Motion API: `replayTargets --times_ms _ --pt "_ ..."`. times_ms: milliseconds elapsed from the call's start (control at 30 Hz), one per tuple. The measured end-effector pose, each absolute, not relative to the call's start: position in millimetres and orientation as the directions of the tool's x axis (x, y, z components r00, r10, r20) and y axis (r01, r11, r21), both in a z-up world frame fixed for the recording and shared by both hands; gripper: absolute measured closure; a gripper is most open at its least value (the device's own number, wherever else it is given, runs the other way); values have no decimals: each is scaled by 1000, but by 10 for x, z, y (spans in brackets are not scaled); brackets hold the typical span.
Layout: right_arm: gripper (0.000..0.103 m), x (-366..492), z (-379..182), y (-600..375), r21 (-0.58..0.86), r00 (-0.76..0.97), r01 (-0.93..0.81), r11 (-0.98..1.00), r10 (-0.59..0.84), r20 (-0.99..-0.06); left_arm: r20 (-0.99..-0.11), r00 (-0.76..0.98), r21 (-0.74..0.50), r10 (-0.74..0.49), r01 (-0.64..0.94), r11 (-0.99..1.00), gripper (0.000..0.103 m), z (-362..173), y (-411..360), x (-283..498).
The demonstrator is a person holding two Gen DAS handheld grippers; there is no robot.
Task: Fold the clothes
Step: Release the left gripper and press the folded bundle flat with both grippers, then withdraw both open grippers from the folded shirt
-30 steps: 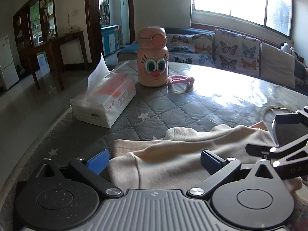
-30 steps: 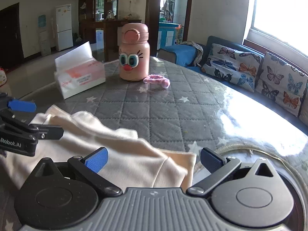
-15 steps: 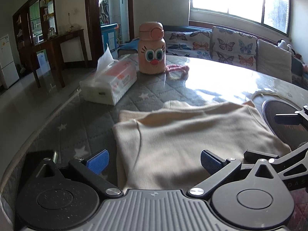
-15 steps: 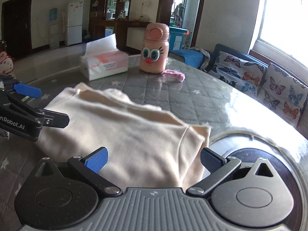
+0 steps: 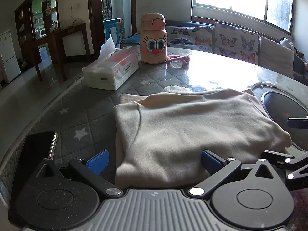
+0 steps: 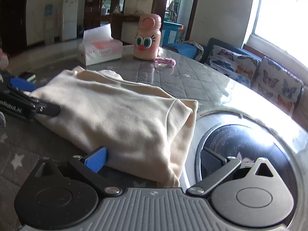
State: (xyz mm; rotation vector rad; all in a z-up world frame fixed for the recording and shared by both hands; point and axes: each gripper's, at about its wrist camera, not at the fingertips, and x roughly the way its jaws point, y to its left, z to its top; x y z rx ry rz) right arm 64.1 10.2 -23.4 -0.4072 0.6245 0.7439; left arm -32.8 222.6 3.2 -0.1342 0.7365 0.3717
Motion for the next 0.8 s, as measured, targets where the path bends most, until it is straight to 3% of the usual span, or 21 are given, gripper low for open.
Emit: replayTargets --times_ms 267,433,800 --pt "0 655 -90 -25 -146 649 -667 730 474 -595 -670 677 7 304 -404 915 0 73 2230 -462" --pt "0 787 -154 -135 -158 686 -602 782 406 -604 -675 665 10 319 -424 906 0 59 2265 -490" --pt "0 790 -149 -239 -116 676 -607 786 433 -597 -680 644 1 351 -477 879 0 32 2379 -556"
